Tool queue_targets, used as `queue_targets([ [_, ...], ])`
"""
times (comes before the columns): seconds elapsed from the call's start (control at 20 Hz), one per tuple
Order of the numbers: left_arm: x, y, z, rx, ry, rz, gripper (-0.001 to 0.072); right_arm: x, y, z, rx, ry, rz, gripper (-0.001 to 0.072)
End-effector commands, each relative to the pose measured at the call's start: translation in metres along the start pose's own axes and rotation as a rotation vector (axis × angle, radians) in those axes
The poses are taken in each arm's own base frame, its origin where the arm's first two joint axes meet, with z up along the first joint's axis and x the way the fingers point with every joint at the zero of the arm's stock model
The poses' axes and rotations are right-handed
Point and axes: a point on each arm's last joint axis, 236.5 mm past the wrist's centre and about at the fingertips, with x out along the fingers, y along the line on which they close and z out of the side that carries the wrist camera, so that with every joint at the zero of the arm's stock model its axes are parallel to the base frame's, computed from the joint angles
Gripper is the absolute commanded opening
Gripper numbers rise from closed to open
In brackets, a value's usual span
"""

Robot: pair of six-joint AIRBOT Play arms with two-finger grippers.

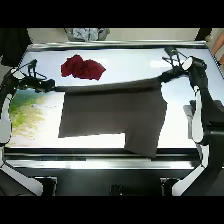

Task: Fold the shirts.

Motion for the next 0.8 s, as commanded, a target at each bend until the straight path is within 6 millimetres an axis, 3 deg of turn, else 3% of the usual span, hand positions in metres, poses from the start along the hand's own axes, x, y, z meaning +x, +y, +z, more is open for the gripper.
queue_targets([
  [0.0,0.001,-0.019,-0.076,-0.002,0.315,-0.081,0.0027,-0.008,0.025,-0.074,-0.066,0.307,0.12,0.005],
  [0.2,0.005,-0.022,-0.088,-0.03,0.362,-0.088,0.0027,-0.001,0.042,-0.094,-0.026,0.375,0.192,0.0049],
  [0.7,0.01,-0.022,-0.097,-0.064,0.404,-0.088,0.0028,-0.002,0.043,-0.095,0.03,0.387,0.182,0.005],
  [0.75,0.009,-0.022,-0.097,-0.065,0.402,-0.091,0.0118,-0.002,0.042,-0.095,0.041,0.388,0.177,0.0118],
])
